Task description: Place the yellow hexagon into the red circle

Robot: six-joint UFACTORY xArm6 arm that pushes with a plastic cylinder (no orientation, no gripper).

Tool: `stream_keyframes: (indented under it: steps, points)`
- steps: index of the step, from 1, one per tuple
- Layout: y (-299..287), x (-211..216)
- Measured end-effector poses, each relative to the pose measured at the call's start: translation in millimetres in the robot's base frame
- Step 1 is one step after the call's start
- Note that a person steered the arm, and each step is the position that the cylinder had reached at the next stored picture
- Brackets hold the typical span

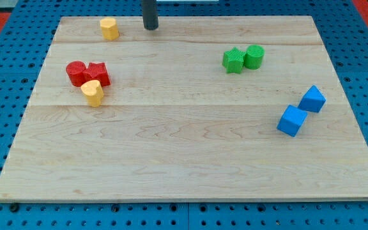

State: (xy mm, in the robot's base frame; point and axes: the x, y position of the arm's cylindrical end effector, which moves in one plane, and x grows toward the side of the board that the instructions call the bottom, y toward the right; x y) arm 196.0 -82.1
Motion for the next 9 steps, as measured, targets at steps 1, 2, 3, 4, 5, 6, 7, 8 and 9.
stream_keyframes:
  steps: [1,2,3,4,5,6,7,8,9]
  points:
    - [-22.6,3.4]
    - [-69.9,31.9]
    - [-83.4,3.9]
    - [-151.6,13.5]
    - [-156.3,64.8]
    - [-148.5,92.6]
    - [-131.2,48.1]
    - [-131.9,78.7]
    - [-135.0,115.1]
